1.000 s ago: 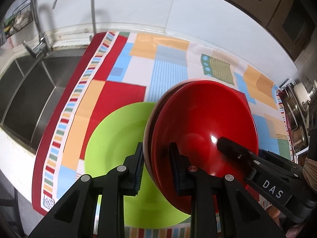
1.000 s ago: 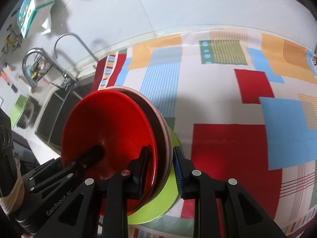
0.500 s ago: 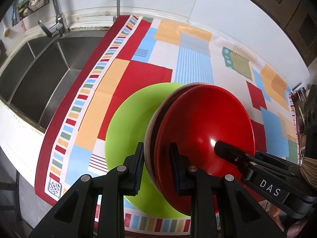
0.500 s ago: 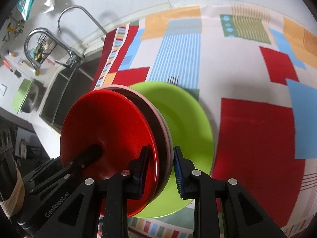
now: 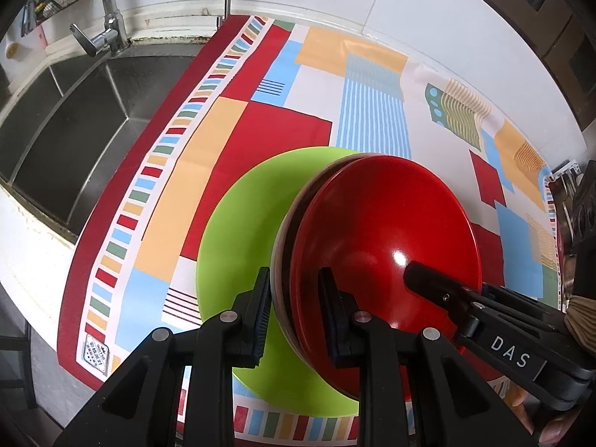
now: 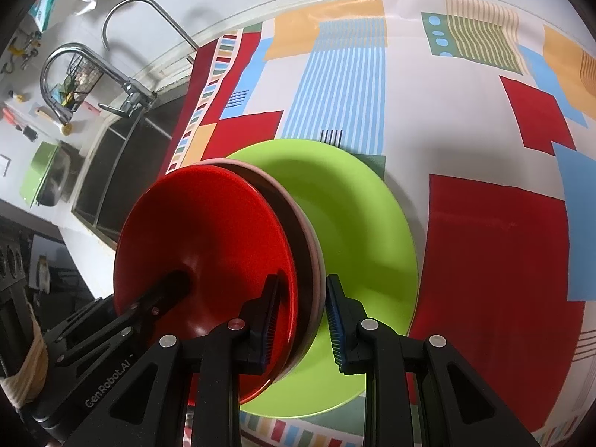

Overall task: Organize plates and bowls
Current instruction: 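Carry the nested bowl stack with the right gripper onto the lime-green plate, then open both grippers to release the bowl stack and withdraw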

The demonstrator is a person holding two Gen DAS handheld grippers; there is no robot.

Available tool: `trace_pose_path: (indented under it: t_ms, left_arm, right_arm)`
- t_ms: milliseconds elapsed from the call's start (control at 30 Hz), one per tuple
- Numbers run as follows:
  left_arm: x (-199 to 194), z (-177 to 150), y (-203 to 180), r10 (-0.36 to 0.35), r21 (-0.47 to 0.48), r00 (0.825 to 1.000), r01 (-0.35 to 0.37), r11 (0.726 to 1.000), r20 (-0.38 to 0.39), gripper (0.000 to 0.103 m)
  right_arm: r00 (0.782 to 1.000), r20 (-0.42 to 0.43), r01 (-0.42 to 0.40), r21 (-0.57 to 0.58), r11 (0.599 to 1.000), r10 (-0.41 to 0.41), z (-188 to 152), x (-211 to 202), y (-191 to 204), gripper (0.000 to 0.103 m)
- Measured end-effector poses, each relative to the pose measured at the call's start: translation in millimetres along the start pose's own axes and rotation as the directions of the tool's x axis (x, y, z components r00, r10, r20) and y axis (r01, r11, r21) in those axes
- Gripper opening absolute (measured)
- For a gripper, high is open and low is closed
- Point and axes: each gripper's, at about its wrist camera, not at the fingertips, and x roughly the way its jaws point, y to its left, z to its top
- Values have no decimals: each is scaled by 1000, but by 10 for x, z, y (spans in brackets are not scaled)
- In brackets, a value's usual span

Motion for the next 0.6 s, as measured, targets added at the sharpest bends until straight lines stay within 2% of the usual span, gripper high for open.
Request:
trace_pose_path:
  t_ms: [267,367,433,500,600]
  left_arm:
    - [25,28,23,-27,14,1000,27,1000,-4,27]
    - [-32,49,14,-23,45,1000,22,999,20,35]
    - [-91,56,14,-9,73,999,5,997,47,44]
    - [-189,50,26,15,107,996,-24,994,91,48]
    - [-346,44,46,7,160,989,-31,987,144,60]
  right_arm:
    - [999,36,25,-26,999,-24,-2,-27,40,29]
    - [999,44,29,-39,999,-28,4,-34,62,37]
    - [998,60,34,-44,998,-32,-1,-67,83,42]
    - [994,92,64,-50,997,-59,-20,-129,108,49]
    - [987,134,93,-40,995,-87,-63,-266,148,54]
